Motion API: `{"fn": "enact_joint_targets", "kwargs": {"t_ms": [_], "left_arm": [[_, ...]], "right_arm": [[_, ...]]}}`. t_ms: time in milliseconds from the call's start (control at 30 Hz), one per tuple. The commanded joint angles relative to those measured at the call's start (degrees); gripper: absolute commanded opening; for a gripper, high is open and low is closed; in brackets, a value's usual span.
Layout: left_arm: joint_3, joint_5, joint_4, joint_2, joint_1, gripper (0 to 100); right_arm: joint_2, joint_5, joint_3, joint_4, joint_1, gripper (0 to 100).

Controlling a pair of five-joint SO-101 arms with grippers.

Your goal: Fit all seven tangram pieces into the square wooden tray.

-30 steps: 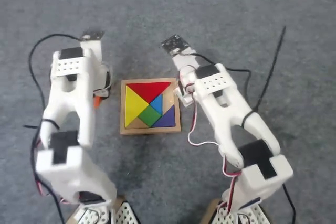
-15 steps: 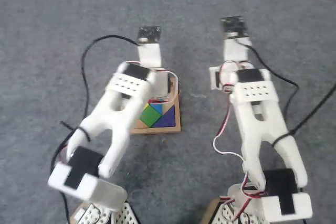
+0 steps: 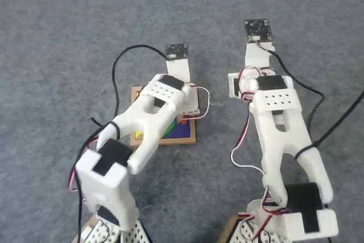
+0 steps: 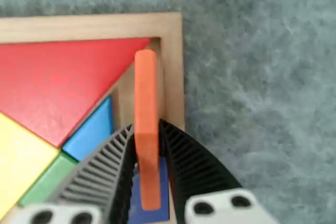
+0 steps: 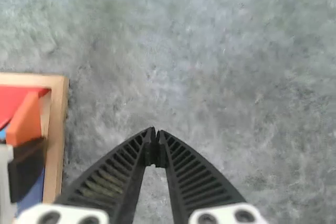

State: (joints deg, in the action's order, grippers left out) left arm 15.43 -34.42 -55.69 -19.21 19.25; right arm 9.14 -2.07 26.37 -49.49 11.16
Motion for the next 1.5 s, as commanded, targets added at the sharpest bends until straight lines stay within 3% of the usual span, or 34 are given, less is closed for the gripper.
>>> {"fn": "enact_joint_targets", "kwargs": {"t_ms": [0,133,400,800,1467], "left_arm": [[-4.62,-0.88,0.44,-0.53,0.35,2],[-6.90,-0.88,-1.67,-1.85,0.09,3],[-7.43,-0.09,-5.27,-1.58,-0.18,17],[-6.64,3.25,-8.18,4.92,-0.35,17],[-3.65,5.27,-7.74,7.30,-8.26,17]], "right_arm": [[3.47,-0.44,-0.62,1.36,1.36,0.9],[3.47,-0.44,-0.62,1.45,1.19,0.9],[3.47,-0.35,-0.62,1.45,1.27,0.9],[3.47,-0.35,-0.62,1.45,1.10,0.9],[3.47,1.05,-0.62,1.45,1.36,0.9]]}}
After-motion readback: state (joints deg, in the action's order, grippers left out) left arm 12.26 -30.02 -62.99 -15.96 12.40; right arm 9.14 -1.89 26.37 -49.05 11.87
